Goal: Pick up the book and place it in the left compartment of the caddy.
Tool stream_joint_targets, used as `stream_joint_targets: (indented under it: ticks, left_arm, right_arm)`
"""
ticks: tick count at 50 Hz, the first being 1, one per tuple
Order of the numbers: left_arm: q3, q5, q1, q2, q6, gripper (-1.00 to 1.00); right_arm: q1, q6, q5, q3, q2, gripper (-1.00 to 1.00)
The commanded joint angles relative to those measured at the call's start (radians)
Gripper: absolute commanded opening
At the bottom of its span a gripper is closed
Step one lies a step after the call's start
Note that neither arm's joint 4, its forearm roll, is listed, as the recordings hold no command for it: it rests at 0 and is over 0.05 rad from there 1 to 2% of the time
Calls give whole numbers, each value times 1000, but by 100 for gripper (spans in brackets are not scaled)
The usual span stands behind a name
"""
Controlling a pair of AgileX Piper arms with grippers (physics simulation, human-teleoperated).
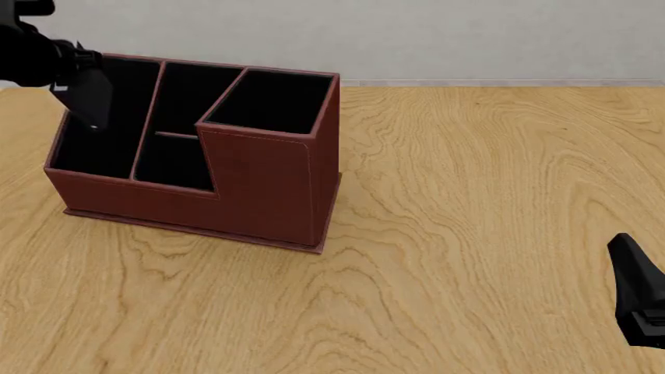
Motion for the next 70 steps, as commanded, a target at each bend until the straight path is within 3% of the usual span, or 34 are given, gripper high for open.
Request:
stream_joint_targets:
  ticks: [1,70]
  left_arm:
    - [-10,-14,13,7,15,-100]
    - [40,-113,17,106,18,-100]
  right_arm:
    - [0,0,0,2,-2,100]
    - [0,0,0,2,-2,100]
